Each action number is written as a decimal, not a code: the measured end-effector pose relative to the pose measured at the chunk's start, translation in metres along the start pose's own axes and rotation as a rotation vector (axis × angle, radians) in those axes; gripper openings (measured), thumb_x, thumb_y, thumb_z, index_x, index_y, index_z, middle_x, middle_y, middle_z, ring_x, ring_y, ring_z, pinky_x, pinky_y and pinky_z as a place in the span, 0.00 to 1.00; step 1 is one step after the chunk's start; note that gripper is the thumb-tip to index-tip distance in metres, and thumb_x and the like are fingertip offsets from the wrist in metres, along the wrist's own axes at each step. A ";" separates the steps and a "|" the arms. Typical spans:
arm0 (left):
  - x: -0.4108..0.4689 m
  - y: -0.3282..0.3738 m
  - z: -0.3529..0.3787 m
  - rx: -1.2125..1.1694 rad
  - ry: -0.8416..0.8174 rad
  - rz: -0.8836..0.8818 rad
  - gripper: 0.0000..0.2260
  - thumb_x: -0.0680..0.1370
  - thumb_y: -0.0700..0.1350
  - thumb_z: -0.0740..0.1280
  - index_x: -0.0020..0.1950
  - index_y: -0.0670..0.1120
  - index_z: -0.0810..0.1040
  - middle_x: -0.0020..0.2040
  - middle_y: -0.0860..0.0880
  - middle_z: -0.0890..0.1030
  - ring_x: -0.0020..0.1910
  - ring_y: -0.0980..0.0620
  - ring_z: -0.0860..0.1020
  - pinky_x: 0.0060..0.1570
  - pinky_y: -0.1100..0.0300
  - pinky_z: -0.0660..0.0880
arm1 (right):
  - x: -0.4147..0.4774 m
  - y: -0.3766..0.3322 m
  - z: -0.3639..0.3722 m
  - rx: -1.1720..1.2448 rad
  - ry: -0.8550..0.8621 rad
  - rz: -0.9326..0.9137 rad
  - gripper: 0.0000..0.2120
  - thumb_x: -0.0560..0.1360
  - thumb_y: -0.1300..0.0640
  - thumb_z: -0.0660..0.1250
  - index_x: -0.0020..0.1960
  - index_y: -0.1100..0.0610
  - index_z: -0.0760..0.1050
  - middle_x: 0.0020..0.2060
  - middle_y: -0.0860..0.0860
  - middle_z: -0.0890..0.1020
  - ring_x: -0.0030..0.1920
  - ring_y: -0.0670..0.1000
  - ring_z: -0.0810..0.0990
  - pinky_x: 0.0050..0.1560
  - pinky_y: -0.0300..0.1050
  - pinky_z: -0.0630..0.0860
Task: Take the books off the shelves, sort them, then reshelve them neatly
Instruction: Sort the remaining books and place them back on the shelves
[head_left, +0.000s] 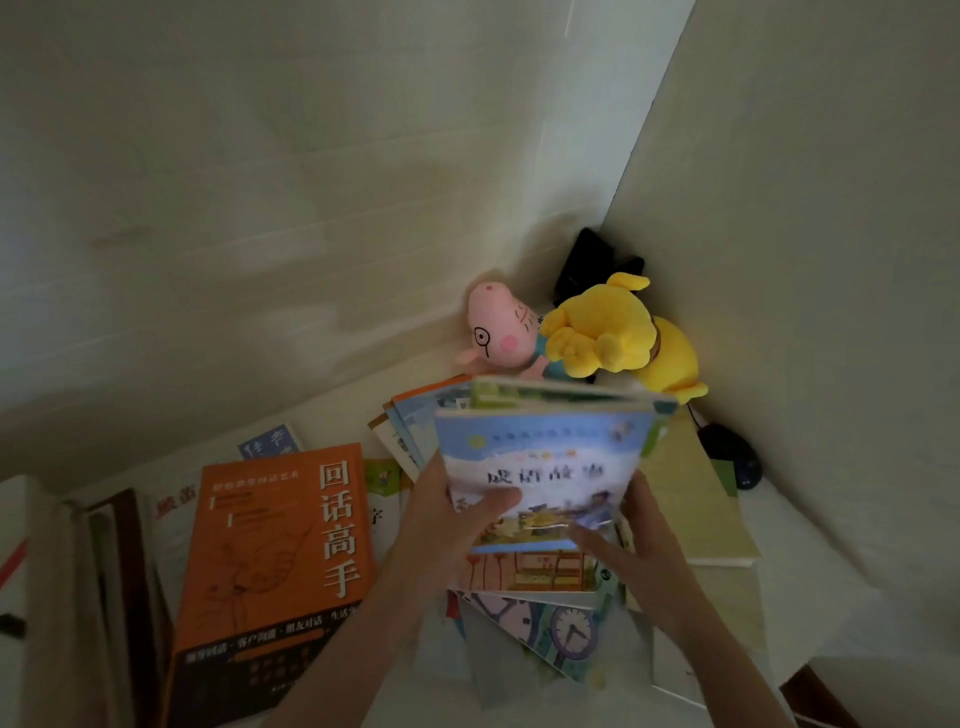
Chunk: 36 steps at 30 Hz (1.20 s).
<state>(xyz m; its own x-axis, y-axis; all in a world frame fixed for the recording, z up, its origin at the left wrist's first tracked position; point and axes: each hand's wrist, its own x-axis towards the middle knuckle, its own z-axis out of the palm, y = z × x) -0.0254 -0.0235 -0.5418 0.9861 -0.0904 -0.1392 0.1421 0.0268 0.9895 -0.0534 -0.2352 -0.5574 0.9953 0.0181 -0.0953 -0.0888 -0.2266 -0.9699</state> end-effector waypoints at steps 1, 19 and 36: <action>-0.001 -0.004 0.000 0.022 -0.045 -0.009 0.22 0.69 0.35 0.75 0.58 0.49 0.74 0.54 0.51 0.80 0.53 0.53 0.80 0.43 0.66 0.78 | 0.003 0.000 0.001 -0.005 -0.009 0.029 0.29 0.68 0.56 0.75 0.65 0.48 0.69 0.57 0.46 0.80 0.58 0.45 0.79 0.54 0.42 0.77; -0.022 0.000 0.023 -0.006 0.023 0.022 0.23 0.75 0.36 0.68 0.54 0.61 0.63 0.53 0.69 0.70 0.48 0.82 0.70 0.44 0.81 0.67 | 0.001 0.009 0.024 0.008 0.139 0.089 0.12 0.74 0.61 0.70 0.53 0.53 0.70 0.46 0.56 0.77 0.48 0.51 0.79 0.48 0.47 0.77; -0.152 0.107 -0.154 0.020 0.602 0.311 0.35 0.72 0.44 0.69 0.67 0.73 0.57 0.66 0.64 0.70 0.58 0.57 0.77 0.44 0.60 0.81 | -0.034 -0.157 0.191 0.119 -0.412 -0.148 0.29 0.75 0.66 0.67 0.66 0.42 0.61 0.59 0.43 0.77 0.55 0.40 0.79 0.47 0.35 0.79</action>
<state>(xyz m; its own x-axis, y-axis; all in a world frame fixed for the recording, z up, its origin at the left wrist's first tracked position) -0.1466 0.1468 -0.4212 0.8577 0.4885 0.1604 -0.1519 -0.0573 0.9867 -0.0807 -0.0143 -0.4445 0.9010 0.4336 -0.0116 0.0255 -0.0796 -0.9965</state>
